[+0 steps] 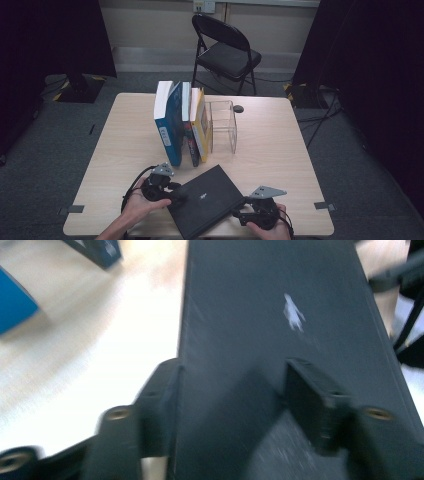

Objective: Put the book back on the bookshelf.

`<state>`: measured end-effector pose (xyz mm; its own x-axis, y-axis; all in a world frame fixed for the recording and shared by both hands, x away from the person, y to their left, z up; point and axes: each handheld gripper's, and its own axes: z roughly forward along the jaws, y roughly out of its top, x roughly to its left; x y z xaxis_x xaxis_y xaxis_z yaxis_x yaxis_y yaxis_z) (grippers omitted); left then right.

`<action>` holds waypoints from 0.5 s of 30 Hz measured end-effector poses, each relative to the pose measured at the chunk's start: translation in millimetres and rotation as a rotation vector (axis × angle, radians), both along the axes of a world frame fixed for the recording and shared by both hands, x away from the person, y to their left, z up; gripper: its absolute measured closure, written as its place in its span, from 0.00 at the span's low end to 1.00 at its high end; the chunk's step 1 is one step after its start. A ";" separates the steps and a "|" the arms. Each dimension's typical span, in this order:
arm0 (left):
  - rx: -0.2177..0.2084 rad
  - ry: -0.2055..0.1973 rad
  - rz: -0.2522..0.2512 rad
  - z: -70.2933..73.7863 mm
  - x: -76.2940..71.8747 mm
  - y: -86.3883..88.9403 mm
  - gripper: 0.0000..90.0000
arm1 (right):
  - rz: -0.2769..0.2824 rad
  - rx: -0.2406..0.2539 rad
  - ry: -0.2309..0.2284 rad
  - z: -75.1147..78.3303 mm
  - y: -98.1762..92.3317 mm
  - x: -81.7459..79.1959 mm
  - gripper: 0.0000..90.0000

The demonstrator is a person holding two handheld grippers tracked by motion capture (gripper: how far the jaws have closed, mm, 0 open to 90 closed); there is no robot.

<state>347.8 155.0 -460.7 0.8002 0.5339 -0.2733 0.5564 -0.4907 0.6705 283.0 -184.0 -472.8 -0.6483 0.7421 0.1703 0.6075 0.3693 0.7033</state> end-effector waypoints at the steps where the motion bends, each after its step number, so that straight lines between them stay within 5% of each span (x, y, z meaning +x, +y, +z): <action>1: -0.013 -0.003 -0.002 0.4 3.1 -2.9 0.53 | 0.000 -0.001 0.000 0.1 0.2 -0.1 0.38; 8: -0.007 -0.014 0.001 -0.8 6.2 -10.9 0.54 | 0.008 -0.001 0.001 0.0 -0.3 0.9 0.38; 15: 0.031 -0.017 0.005 2.1 -15.2 -6.8 0.51 | -0.009 0.037 0.011 0.9 -2.1 9.8 0.37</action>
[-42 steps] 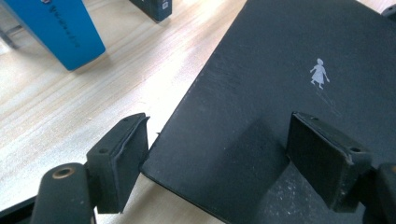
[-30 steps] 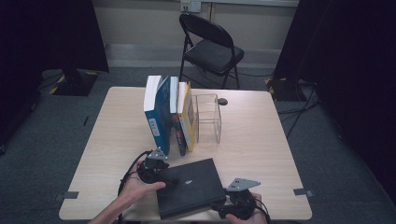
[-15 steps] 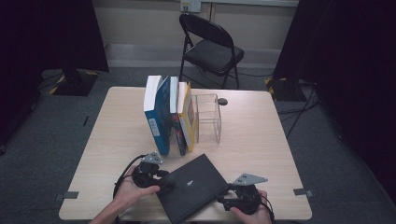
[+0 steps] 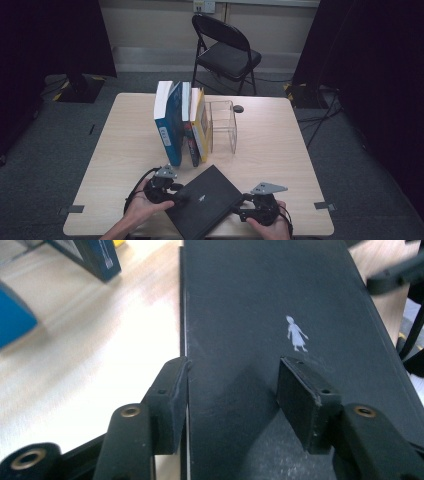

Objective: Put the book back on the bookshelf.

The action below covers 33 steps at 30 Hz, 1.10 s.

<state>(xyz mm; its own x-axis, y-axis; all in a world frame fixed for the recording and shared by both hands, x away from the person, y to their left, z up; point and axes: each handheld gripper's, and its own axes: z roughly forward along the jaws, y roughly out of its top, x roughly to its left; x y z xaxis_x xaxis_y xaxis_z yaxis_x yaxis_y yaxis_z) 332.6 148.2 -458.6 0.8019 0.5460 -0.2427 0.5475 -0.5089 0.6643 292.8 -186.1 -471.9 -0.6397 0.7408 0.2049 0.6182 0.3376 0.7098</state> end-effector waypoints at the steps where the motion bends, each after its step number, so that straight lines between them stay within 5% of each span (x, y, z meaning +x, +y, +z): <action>1: 0.009 0.011 -0.018 0.9 -2.7 2.3 0.51 | -0.009 -0.003 -0.008 1.2 0.5 0.9 0.40; 6: 0.002 0.008 -0.028 2.2 -5.6 2.7 0.56 | -0.022 -0.021 -0.038 4.4 1.1 1.7 0.49; 11: -0.036 0.013 -0.002 -1.2 9.0 -1.7 0.55 | -0.011 -0.006 -0.031 4.6 1.8 -1.9 0.64; 16: -0.078 0.043 -0.012 -3.8 26.3 -6.7 0.65 | -0.035 -0.025 -0.030 3.5 -0.2 -2.2 0.68; 26: 0.007 0.008 -0.023 3.1 6.9 -9.4 0.63 | -0.034 -0.034 -0.041 3.9 -0.4 7.4 0.70; 33: -0.026 0.087 -0.091 2.7 -3.4 1.7 0.68 | -0.048 -0.057 -0.061 4.3 4.9 24.3 0.72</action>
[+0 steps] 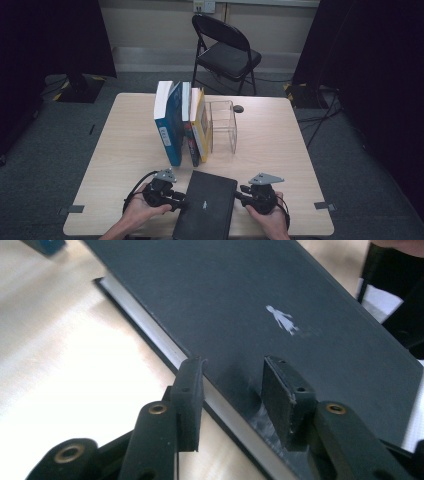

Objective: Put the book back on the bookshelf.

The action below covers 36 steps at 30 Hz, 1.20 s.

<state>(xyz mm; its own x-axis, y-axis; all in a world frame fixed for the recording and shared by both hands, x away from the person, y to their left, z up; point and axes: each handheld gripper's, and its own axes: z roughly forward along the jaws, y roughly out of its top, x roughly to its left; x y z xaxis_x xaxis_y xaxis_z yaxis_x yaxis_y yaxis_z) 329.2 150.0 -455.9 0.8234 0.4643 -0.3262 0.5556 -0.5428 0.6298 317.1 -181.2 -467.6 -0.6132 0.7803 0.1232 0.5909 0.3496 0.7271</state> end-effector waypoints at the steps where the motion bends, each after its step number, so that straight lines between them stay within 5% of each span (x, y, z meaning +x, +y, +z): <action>1: -0.015 0.000 0.009 -0.3 0.3 0.5 0.68 | -0.002 -0.001 0.000 -0.3 0.8 2.1 0.71; 3: -0.039 0.004 0.040 -0.2 3.0 0.4 0.64 | -0.002 0.005 0.001 -1.1 1.2 5.5 0.70; 7: -0.011 0.007 0.105 -6.6 10.2 -5.6 0.46 | -0.009 -0.003 0.003 -2.4 3.7 9.6 0.69; 13: -0.042 0.063 0.140 -11.9 18.1 -7.2 0.40 | 0.001 -0.006 0.004 -3.4 11.0 18.5 0.69; 31: -0.022 0.048 0.136 -11.8 15.8 -5.0 0.37 | -0.003 -0.007 0.004 -5.2 16.2 20.7 0.66; 34: 0.009 0.086 0.154 -13.5 17.5 -10.0 0.26 | 0.011 -0.005 0.006 -4.8 15.3 18.3 0.65; 36: -0.007 0.116 0.143 -15.3 19.5 -12.7 0.26 | 0.040 -0.011 0.006 -3.9 14.6 15.3 0.65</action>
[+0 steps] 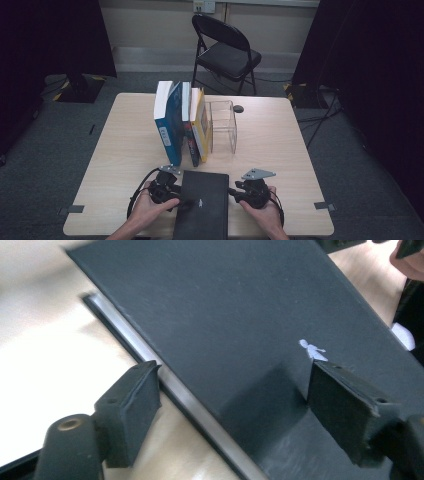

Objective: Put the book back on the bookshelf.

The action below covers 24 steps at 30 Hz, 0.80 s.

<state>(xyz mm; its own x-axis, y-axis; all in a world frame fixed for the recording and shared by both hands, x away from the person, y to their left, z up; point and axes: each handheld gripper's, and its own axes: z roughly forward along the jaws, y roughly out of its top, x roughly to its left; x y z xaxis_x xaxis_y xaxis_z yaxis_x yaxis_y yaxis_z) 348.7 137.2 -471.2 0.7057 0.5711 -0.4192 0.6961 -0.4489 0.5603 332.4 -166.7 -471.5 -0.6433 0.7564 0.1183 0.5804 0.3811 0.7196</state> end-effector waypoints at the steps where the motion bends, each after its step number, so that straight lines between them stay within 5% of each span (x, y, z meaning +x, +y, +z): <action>1: 0.000 0.008 0.008 0.1 0.3 -0.9 0.25 | 0.005 0.007 0.003 0.3 -0.5 -1.5 0.64; 12: -0.032 0.024 0.042 1.5 1.6 4.7 0.34 | 0.012 0.017 0.003 -0.2 -0.9 -3.2 0.67; 24: -0.070 -0.016 0.047 8.4 -3.0 8.6 0.37 | 0.011 0.016 0.004 -0.3 -1.3 -4.0 0.67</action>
<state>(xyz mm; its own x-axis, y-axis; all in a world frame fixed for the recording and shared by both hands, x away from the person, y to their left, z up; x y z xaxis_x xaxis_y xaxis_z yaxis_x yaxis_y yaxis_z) 345.7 145.8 -462.8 0.6858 0.5732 -0.4485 0.7062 -0.3752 0.6004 328.4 -168.0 -471.8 -0.6514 0.7470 0.1332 0.5790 0.3759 0.7235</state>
